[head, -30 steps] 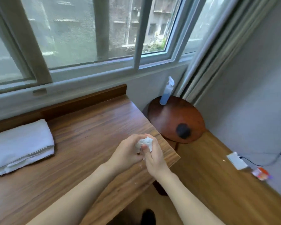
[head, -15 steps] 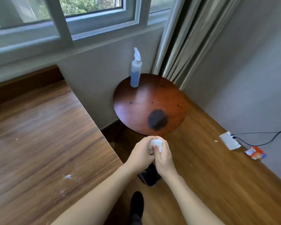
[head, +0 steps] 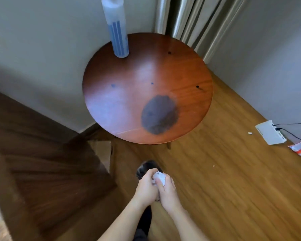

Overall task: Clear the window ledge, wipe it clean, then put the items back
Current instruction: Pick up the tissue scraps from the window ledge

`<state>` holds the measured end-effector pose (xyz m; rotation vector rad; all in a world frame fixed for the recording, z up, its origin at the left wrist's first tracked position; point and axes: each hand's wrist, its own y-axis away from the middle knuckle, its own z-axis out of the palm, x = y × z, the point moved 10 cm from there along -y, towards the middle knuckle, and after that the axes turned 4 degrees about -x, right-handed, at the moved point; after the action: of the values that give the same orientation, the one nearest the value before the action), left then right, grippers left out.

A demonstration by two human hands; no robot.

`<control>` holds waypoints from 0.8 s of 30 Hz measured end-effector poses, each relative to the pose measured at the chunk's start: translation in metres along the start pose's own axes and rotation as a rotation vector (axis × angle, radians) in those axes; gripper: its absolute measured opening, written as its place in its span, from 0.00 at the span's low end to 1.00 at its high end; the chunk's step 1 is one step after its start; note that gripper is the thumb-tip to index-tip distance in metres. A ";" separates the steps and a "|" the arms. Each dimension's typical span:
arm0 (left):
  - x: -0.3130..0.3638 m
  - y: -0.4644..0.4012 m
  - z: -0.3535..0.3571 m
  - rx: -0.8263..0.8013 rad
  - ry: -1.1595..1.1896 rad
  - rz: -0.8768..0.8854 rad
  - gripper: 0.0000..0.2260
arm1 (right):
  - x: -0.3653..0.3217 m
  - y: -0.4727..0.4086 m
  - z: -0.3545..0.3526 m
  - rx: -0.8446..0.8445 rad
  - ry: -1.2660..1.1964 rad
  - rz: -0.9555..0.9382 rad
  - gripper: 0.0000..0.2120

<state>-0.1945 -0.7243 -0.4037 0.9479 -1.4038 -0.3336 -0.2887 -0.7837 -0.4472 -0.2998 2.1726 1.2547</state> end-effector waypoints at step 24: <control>0.019 0.009 -0.033 0.158 -0.269 0.020 0.23 | -0.041 0.001 -0.018 -0.062 0.203 -0.010 0.24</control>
<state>-0.1629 -0.7205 -0.3805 1.0449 -1.7044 -0.3485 -0.2638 -0.8030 -0.4154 -0.4815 2.3011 1.3380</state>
